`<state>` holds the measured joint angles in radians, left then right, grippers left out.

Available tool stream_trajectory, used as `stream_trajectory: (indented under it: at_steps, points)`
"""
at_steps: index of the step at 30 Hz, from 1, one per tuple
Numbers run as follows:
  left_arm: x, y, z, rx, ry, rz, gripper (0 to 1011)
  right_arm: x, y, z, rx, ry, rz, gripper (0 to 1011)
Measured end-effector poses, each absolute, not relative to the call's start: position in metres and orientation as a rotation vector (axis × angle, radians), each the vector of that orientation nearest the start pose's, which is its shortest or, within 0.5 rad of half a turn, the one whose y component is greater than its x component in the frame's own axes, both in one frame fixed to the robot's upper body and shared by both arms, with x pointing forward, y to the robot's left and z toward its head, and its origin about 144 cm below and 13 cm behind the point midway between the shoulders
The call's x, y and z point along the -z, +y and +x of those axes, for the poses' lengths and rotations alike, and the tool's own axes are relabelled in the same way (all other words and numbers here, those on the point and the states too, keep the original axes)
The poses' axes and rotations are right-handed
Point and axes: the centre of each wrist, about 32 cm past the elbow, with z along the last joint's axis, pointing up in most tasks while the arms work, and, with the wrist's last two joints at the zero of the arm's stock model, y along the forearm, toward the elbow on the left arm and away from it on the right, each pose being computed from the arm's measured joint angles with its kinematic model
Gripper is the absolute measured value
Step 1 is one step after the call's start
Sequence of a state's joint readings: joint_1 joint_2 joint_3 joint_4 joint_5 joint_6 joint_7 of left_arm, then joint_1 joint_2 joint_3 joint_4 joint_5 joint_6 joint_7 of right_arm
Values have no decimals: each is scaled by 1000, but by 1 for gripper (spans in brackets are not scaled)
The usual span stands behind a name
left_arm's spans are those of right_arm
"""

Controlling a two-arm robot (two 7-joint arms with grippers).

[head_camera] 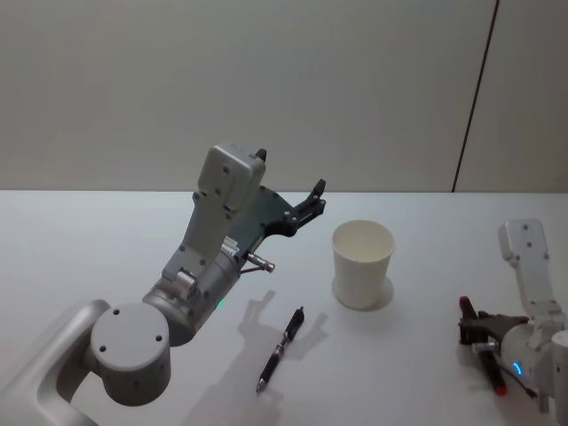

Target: Place the pen into the pen holder.

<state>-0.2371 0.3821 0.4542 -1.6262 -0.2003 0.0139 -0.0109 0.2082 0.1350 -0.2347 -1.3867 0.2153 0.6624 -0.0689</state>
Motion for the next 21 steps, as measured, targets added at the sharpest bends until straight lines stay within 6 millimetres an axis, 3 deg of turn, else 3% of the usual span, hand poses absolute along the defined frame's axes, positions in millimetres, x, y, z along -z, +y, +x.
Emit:
stream_trajectory:
  at_steps: [21]
  points:
    - [-1204, 198, 492, -1124, -268, 61, 1004, -1143, -204, 508, 1371, 435, -503, 177]
